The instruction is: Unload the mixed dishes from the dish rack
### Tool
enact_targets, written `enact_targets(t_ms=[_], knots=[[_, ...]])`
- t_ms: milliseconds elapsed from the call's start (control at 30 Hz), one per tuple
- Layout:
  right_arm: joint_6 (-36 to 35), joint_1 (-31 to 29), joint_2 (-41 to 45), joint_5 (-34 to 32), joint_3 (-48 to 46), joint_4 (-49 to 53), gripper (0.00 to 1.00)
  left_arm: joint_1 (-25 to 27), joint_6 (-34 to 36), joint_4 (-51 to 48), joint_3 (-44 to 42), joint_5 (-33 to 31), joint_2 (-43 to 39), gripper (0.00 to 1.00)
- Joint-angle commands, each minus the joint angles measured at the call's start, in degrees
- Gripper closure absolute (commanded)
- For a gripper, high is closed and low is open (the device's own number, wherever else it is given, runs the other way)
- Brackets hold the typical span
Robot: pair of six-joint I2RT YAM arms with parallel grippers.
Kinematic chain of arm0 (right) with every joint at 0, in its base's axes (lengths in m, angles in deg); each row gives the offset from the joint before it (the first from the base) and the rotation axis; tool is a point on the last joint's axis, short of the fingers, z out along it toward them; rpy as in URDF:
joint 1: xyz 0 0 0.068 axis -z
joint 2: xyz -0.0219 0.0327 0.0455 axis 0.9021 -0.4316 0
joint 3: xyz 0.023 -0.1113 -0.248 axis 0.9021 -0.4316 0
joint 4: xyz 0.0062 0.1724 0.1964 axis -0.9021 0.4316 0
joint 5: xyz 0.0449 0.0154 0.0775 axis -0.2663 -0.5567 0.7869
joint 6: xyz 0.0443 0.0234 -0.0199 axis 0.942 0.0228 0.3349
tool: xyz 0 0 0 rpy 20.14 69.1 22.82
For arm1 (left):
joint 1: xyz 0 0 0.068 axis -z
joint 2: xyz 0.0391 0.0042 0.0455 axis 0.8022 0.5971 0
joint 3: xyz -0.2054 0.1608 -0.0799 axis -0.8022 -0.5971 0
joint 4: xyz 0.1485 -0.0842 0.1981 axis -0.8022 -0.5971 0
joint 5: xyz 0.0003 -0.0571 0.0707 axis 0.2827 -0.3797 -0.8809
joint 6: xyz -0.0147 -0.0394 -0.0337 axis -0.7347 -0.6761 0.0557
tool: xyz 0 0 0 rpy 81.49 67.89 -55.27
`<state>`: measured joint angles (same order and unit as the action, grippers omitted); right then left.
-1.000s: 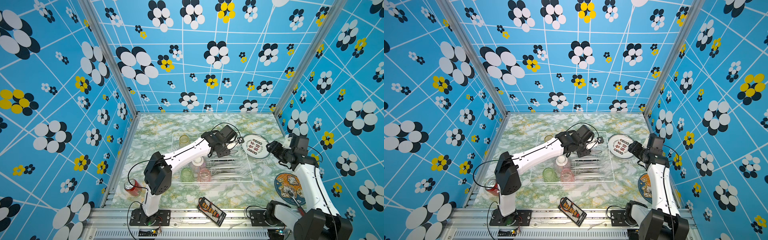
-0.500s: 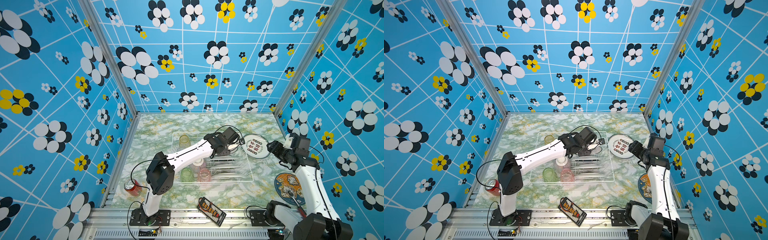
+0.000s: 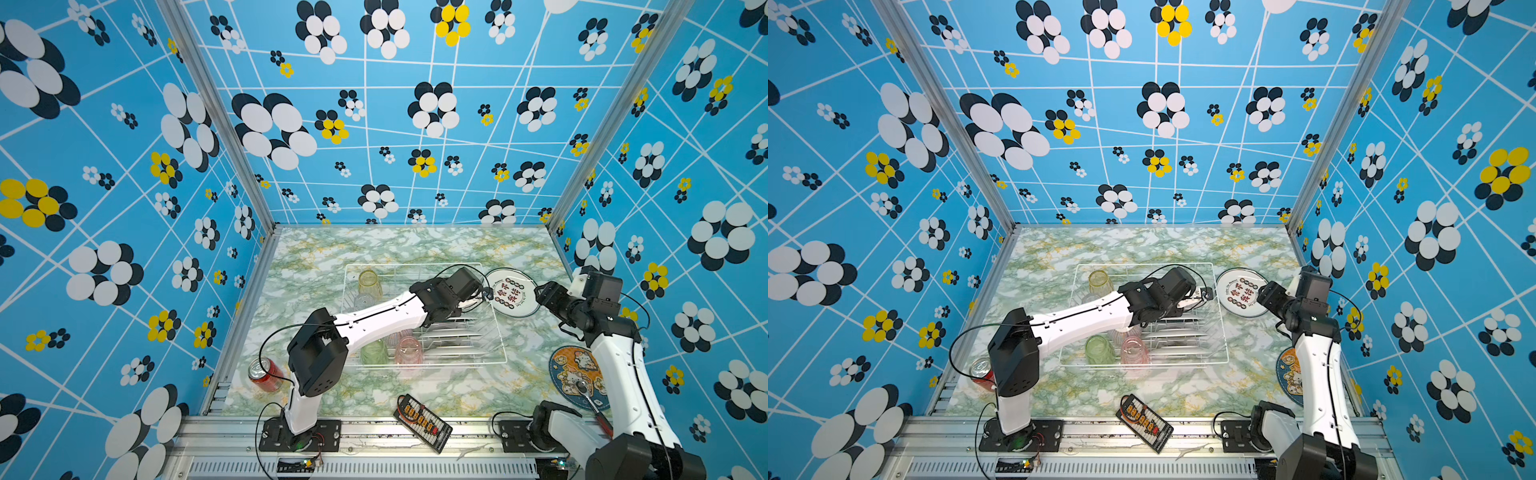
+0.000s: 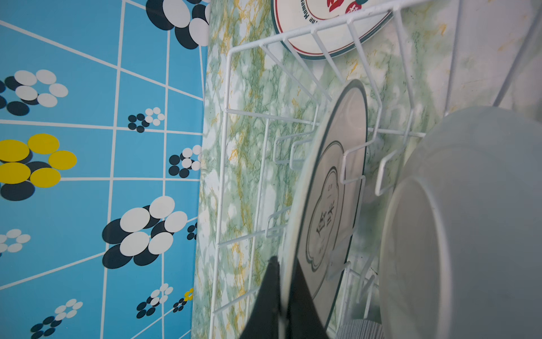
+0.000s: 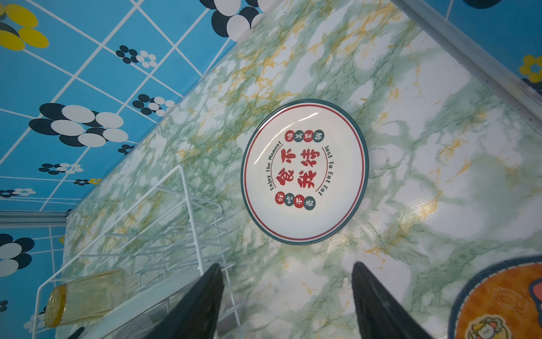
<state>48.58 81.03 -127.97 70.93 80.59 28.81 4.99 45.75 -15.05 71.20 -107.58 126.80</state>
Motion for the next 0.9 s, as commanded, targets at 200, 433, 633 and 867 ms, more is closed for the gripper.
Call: enact_targets(t_ms=[200,433,633,867], knots=[[-0.2,-2.3,3.8,2.5,-1.8,-2.9,0.3,1.0,-1.0,10.0,-6.1,-3.3,-13.5,1.0],[-0.7,-4.4,7.5,12.6,-2.7,-7.1,0.33,-2.5,-13.4,5.9,-2.4,2.7,-19.5,1.0],[5.2,-6.7,9.6,31.8,-4.9,-18.5,0.35,-13.5,-34.5,2.7,-1.3,27.3,-22.4,1.0],[11.0,-11.8,9.3,36.0,-7.0,-28.8,0.39,-22.0,-51.7,11.5,-5.9,50.9,-21.5,1.0]])
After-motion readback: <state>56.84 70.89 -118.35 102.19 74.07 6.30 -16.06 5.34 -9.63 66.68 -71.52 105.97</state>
